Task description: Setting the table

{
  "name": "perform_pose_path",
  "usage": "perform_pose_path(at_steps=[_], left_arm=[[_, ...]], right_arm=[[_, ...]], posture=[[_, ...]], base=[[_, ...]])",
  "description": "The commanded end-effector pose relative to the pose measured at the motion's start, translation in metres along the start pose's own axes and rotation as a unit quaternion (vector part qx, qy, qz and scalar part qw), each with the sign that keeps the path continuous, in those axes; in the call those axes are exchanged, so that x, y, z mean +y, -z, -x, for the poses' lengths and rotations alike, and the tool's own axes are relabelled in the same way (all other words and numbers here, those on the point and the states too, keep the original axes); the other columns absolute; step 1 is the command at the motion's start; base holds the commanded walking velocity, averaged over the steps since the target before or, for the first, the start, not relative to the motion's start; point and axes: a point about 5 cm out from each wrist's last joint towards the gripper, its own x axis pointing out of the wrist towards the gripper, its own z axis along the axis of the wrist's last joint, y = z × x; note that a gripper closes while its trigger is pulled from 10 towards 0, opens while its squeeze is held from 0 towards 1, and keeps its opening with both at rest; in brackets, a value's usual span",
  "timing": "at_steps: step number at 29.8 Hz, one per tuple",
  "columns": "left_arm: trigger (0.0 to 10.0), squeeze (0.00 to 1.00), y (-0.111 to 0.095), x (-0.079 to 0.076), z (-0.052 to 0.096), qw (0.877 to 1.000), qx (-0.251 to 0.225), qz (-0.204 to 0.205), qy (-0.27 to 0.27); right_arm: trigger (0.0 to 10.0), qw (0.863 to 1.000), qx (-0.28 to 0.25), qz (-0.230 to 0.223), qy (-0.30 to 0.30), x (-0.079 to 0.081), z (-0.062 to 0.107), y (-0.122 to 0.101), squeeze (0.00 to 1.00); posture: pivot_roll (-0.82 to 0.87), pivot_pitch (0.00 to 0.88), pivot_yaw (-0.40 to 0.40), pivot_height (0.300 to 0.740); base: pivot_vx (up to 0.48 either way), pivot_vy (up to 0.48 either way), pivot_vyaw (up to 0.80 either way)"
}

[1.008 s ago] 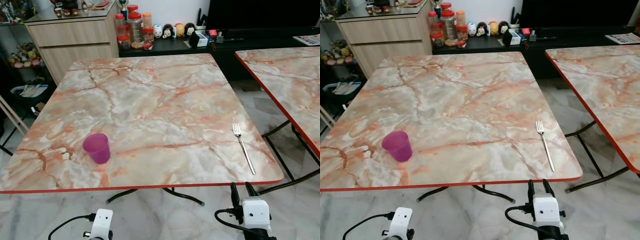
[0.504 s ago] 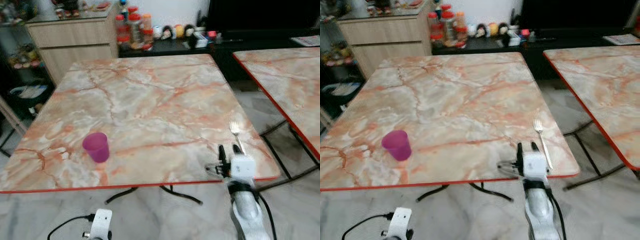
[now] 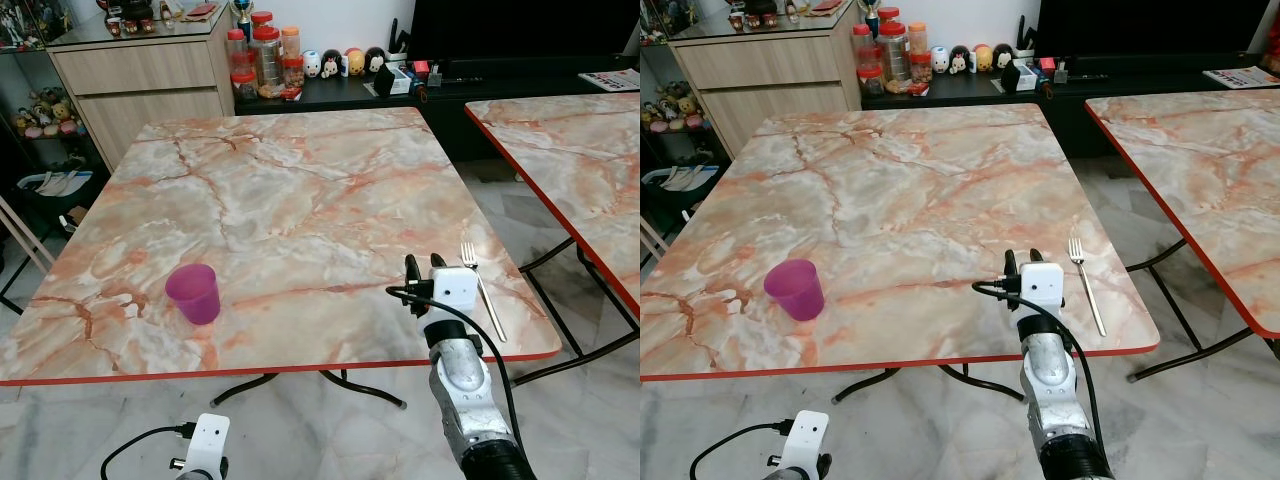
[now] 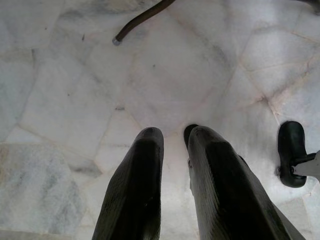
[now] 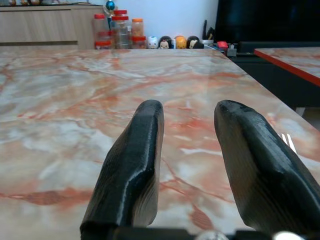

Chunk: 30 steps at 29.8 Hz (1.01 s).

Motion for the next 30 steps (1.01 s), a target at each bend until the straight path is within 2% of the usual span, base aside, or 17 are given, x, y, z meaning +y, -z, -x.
perform_pose_path(at_steps=[1, 16, 30], left_arm=[[10.0, 0.00, 0.0026, -0.0014, 0.0005, 1.000, 0.002, -0.009, 0.000], [10.0, 0.00, 0.0024, -0.0055, 0.0002, 1.000, 0.003, 0.001, 0.000], [10.0, 0.00, 0.0047, -0.0021, 0.0007, 1.000, 0.006, 0.007, -0.005]], right_arm=[[10.0, 1.000, 0.000, -0.005, 0.000, -0.0015, -0.0023, -0.0003, 0.00], [10.0, 1.000, 0.007, -0.008, -0.005, -0.0027, -0.0009, 0.0056, 0.00], [10.0, 1.000, 0.005, -0.011, 0.000, -0.0034, -0.0043, 0.0041, 0.00]], posture=[[-0.10, 0.000, 0.016, 0.740], [-0.10, 0.000, 0.004, 0.740], [-0.09, 0.000, 0.006, 0.740]], base=[[0.000, -0.304, 0.00], [0.000, -0.305, 0.00], [0.000, 0.000, 0.00]])
